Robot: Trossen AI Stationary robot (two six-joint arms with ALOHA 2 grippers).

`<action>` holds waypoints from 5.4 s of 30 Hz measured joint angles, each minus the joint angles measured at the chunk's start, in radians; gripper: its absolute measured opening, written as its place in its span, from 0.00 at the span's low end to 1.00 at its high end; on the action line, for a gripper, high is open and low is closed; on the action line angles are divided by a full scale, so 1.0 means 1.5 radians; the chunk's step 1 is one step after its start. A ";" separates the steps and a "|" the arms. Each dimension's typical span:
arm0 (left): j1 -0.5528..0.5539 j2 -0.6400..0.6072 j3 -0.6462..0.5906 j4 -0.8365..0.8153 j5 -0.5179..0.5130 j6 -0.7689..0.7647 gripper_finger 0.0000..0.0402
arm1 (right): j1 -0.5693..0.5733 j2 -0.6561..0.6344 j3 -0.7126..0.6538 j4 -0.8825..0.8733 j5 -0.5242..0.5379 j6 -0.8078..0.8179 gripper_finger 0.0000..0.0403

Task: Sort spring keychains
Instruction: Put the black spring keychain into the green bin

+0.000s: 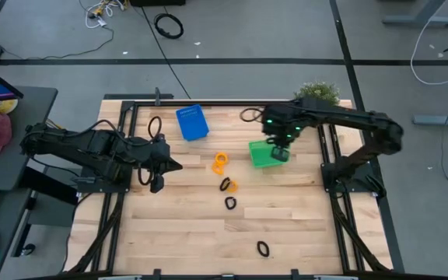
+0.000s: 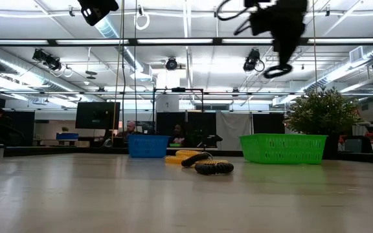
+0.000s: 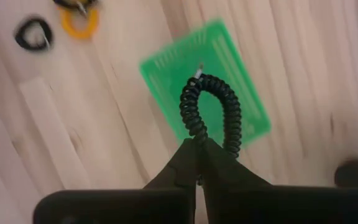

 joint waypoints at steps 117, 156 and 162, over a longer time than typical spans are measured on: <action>0.030 0.000 0.001 0.024 -0.009 0.035 0.01 | 0.482 0.014 0.108 0.041 -0.035 0.408 0.35; 0.034 0.000 0.001 -0.033 0.037 0.053 0.01 | 0.588 0.366 0.105 0.253 0.007 0.127 0.35; 0.034 0.000 0.001 -0.036 0.037 0.054 0.01 | 0.602 0.380 0.057 0.331 0.005 0.177 0.35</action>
